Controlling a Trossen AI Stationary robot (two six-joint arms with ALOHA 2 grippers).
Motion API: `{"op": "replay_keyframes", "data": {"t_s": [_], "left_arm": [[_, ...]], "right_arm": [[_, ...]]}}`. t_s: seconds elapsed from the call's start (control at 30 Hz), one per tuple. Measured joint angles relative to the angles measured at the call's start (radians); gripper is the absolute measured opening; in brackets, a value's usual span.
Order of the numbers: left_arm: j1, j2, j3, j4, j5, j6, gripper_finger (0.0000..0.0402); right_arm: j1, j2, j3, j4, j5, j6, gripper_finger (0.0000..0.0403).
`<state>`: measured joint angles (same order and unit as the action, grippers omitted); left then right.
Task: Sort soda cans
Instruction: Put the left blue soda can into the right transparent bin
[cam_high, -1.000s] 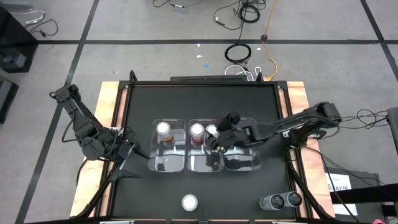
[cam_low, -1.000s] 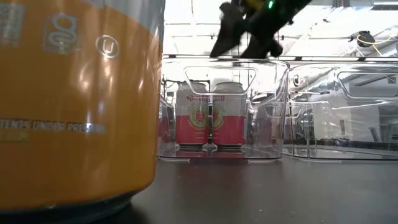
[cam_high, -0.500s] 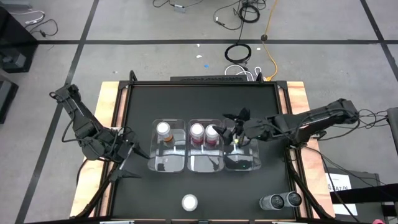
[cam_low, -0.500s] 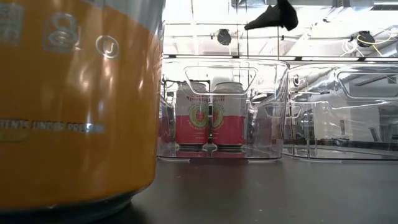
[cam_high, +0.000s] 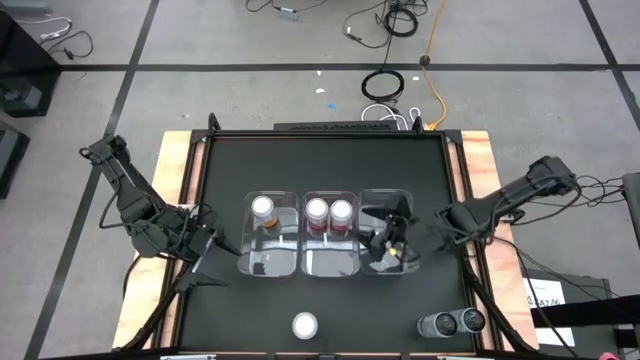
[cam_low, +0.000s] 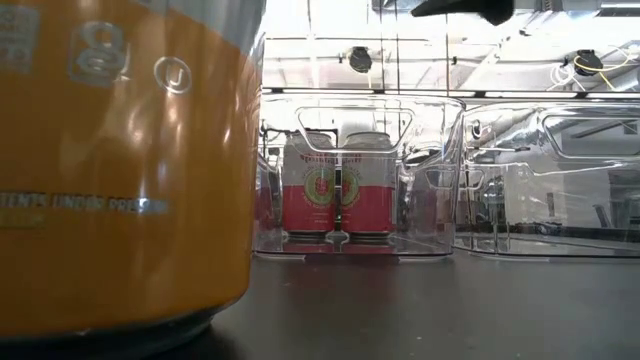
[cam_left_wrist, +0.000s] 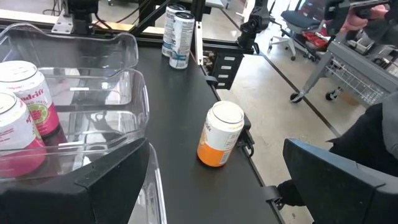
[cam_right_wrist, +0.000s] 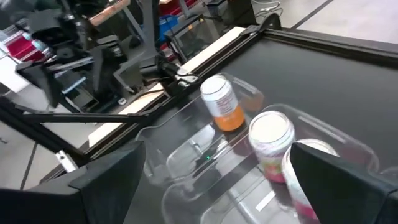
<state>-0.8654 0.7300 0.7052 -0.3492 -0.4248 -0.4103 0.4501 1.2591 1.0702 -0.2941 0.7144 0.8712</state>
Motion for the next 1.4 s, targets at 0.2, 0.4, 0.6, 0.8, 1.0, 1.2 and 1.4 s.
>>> {"op": "replay_keyframes", "data": {"t_s": [0.2, 0.4, 0.6, 0.8, 1.0, 1.2, 1.4], "left_arm": [[0.0, 0.0, 0.0, 0.0, 0.0, 0.0, 0.038], [0.0, 0.0, 0.0, 0.0, 0.0, -0.001, 0.038], [0.0, 0.0, 0.0, 0.0, 0.0, -0.001, 0.038], [0.0, 0.0, 0.0, 0.0, 0.0, -0.001, 0.038], [0.0, 0.005, 0.0, -0.008, 0.0, 0.005, 0.038], [0.0, 0.013, 0.0, -0.008, 0.0, 0.005, 0.038], [0.0, 0.016, 0.0, -0.008, 0.0, 0.005, 0.038]], "right_arm": [[0.093, 0.053, 0.138, -0.156, 0.075, 0.064, 0.0391], [0.122, 0.195, 0.43, -0.523, 0.062, 0.14, 0.0391], [0.119, 0.349, 0.741, -0.964, -0.12, 0.27, 0.0391], [0.111, 0.465, 0.929, -1.252, -0.483, 0.414, 0.0391], [0.122, 0.491, 0.93, -1.257, -0.642, 0.48, 0.0391], [0.164, 0.507, 0.9, -1.272, -0.689, 0.53, 0.0391], [0.201, 0.506, 0.848, -1.278, -0.689, 0.527, 0.0391]]}}
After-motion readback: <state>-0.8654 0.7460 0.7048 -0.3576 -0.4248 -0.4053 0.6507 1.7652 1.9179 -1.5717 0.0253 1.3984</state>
